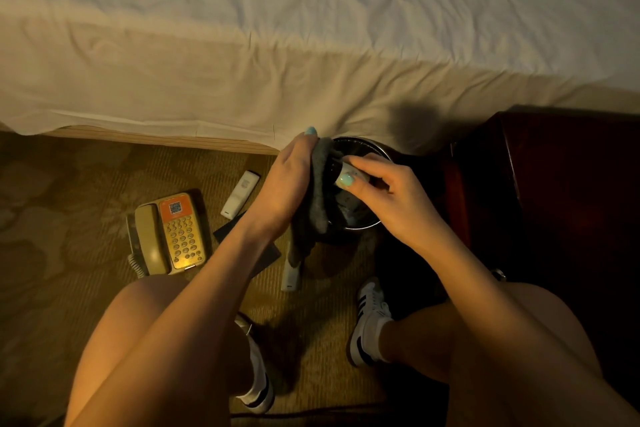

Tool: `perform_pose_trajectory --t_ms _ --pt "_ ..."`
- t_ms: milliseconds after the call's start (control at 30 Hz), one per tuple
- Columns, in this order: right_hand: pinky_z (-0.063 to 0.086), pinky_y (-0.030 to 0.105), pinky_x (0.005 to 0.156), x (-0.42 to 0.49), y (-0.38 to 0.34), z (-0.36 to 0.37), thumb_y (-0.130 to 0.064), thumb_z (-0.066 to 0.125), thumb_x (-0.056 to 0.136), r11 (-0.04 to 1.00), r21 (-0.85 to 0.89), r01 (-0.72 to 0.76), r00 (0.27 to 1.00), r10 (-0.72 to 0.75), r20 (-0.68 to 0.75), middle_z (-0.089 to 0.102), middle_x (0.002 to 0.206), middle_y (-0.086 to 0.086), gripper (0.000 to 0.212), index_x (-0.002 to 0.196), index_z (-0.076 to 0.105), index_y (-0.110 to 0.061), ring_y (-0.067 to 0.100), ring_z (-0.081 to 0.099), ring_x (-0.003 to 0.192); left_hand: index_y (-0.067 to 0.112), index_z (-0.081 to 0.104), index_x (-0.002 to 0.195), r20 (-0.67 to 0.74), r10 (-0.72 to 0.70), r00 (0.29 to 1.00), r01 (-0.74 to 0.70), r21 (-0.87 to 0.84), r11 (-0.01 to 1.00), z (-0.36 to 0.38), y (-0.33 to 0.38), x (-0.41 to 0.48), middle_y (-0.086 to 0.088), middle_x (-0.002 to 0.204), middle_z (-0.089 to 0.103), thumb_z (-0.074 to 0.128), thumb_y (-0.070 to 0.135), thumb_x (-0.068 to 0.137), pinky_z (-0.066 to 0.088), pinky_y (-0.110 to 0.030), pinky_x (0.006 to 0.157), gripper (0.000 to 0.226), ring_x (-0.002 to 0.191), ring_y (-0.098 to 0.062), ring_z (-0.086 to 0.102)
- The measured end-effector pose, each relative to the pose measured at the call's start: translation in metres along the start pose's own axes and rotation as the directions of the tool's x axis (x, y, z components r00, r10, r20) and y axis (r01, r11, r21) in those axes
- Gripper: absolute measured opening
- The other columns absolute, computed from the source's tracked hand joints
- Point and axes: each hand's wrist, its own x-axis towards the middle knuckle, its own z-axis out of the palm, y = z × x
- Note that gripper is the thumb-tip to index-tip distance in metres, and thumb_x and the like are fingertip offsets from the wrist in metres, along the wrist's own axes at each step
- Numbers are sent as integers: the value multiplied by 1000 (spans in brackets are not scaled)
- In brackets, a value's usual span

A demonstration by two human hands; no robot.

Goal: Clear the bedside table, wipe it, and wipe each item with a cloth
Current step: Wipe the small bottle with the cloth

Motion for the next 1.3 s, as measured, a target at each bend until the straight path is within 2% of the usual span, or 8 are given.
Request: perform_pose_trajectory --t_ms 133,400,533,700,833,1000,1200,1300 --pt "52 24 90 -3 -3 -3 -15 61 91 1000 26 -12 1000 13 -8 65 108 -3 28 117 59 -26 5 62 104 10 54 93 1 96 995 -96 2 995 2 5 -3 -7 83 54 34 35 105 45 -24 65 34 74 -12 52" --pt "47 39 101 -1 -2 -6 -31 63 83 962 256 -100 995 93 39 70 111 -2 22 102 72 -34 15 61 114 4 56 97 -53 57 997 -66 -177 982 5 2 -1 -13 89 57 43 40 100 47 -37 75 38 82 -22 56" --pt "44 44 104 1 0 -8 -36 66 83 963 255 -87 996 91 -3 69 115 1 27 109 69 -28 17 60 117 9 55 96 -152 100 983 -122 -140 983 8 3 0 -8 87 57 43 30 103 49 -30 71 26 80 -16 56" --pt "48 41 98 4 -3 -9 -47 72 75 950 310 -30 994 61 -90 72 107 1 28 101 74 -35 20 66 102 13 52 105 -255 146 956 -156 -18 988 -1 2 6 -5 92 57 43 33 103 50 -40 78 22 86 -18 56" --pt "50 32 94 5 -2 -9 -37 66 82 975 221 -19 989 51 -137 73 101 -5 17 97 73 -35 13 66 103 19 55 116 -134 132 982 -139 -39 990 -4 2 2 -5 107 63 40 39 103 53 -45 89 29 103 -24 63" --pt "48 17 79 6 0 -7 -24 61 90 994 99 -55 985 70 -155 71 89 -15 12 96 67 -33 0 65 95 8 65 111 44 6 999 8 -296 955 -4 2 3 -18 115 68 35 30 105 46 -47 104 38 113 -29 63" --pt "52 24 84 5 1 -6 -25 60 92 996 66 -63 984 73 -160 70 91 -11 9 95 67 -29 3 65 94 13 64 99 162 91 983 -26 -367 930 -8 -5 7 -5 96 71 54 15 93 55 -30 79 12 92 -17 66" --pt "52 24 83 5 1 -8 -26 60 91 993 98 -63 982 79 -169 71 85 -10 10 90 68 -31 5 66 90 13 64 91 189 76 979 20 -460 888 -9 -8 8 -8 98 68 58 18 91 55 -32 80 8 92 -19 65"
